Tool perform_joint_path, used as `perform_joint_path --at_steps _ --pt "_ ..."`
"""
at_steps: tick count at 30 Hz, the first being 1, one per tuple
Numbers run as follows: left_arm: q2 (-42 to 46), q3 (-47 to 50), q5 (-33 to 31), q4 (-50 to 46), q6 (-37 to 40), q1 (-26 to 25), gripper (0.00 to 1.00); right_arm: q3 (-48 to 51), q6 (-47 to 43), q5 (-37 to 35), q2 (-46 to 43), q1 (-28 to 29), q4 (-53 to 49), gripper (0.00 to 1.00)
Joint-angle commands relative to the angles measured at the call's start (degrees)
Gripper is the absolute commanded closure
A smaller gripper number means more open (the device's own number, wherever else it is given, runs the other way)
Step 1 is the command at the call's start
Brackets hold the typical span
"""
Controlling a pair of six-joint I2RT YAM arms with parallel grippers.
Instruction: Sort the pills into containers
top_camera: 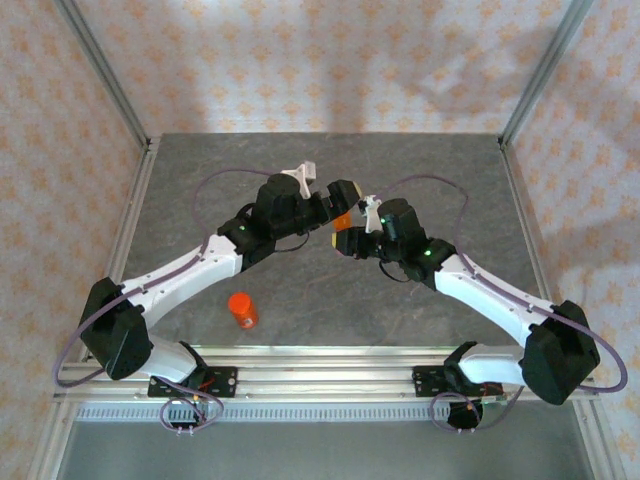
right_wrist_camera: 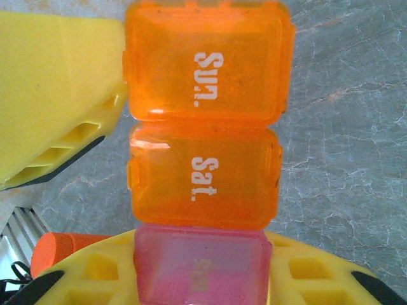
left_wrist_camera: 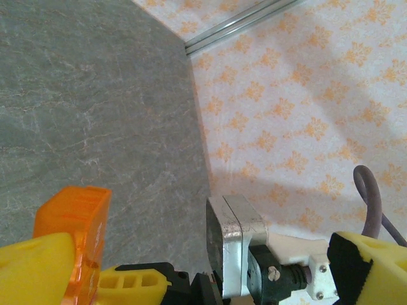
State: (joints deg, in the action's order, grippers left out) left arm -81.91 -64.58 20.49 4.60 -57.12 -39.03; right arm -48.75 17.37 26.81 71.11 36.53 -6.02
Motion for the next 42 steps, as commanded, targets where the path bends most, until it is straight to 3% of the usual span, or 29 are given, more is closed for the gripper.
perform_joint_path --at_steps 1,12,17,21,28,42 --pt "-1.49 -2.17 2.00 2.57 -0.80 -1.75 0.00 -0.60 -0.79 1.98 0.22 0.69 3.87 0.65" --pt "-2.18 -4.06 1.99 4.88 -1.88 -2.90 0.00 -0.41 -0.57 1.11 1.29 0.64 4.04 0.65" --pt "-0.12 -3.14 -3.30 0.66 0.53 -2.58 0.00 0.65 -0.37 0.08 0.50 0.64 3.96 0.65" --pt "3.06 -0.84 -7.07 -2.46 2.00 -0.01 0.00 2.19 -0.43 -0.50 -0.11 0.65 3.45 0.65" --pt "6.54 2.43 -8.11 -6.91 5.20 5.28 0.00 3.32 -2.21 -1.38 1.00 0.64 0.75 0.64" --pt "9.20 6.98 -10.66 -13.34 10.51 7.35 0.00 -3.57 -7.07 -7.93 15.36 2.33 -9.29 0.60"
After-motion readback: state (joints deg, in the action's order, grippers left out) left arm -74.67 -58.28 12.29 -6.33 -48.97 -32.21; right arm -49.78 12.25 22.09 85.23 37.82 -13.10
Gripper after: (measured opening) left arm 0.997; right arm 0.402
